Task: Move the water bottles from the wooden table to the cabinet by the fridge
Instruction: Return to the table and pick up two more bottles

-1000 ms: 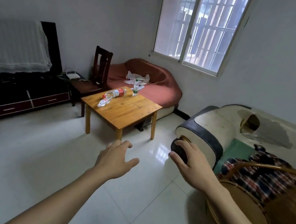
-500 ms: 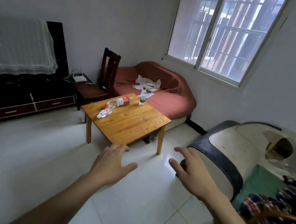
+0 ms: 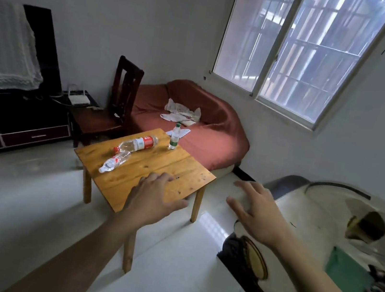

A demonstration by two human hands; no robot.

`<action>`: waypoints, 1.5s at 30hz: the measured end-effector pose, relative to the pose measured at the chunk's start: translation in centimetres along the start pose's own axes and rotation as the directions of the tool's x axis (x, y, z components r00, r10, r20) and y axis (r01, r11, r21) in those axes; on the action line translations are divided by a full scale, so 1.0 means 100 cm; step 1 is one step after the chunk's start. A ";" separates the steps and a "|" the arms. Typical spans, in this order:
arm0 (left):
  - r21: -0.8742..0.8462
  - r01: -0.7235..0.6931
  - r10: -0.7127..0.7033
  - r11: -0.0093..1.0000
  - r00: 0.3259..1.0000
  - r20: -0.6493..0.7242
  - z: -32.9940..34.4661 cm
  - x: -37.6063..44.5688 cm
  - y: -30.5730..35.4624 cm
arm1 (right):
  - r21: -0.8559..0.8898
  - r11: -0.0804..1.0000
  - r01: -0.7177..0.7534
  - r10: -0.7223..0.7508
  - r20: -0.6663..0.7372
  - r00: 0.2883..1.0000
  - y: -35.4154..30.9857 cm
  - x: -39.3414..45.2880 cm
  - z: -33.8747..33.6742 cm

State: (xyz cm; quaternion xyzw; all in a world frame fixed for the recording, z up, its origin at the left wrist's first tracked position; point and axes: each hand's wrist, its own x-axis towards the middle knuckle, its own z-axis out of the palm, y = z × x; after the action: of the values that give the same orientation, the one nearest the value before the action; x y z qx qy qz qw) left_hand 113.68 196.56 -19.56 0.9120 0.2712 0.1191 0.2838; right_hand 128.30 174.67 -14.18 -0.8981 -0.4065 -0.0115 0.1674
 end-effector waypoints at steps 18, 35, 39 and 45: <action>0.319 0.153 -0.131 0.935 0.987 -0.090 0.041 0.328 -0.004 | 0.023 0.993 0.117 -0.120 0.171 0.978 0.130 0.356 0.068; 0.076 0.297 -0.286 0.952 0.950 -0.125 0.026 0.521 -0.138 | -0.127 0.956 0.266 -0.218 0.304 0.927 0.066 0.594 0.142; 0.068 0.406 -0.398 0.911 0.912 -0.102 0.022 0.528 -0.182 | -0.067 0.938 0.341 -0.290 0.391 0.874 0.042 0.626 0.182; 0.098 0.560 -0.545 0.823 0.826 -0.139 0.012 0.553 -0.233 | 0.057 0.921 0.385 -0.373 0.416 0.829 0.025 0.696 0.223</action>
State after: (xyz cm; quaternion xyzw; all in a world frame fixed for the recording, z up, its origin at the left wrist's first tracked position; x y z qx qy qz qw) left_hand 149.78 243.19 -30.61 0.8037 0.5457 0.0610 0.2292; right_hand 174.12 230.58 -25.05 -0.7832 -0.6025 0.1425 0.0576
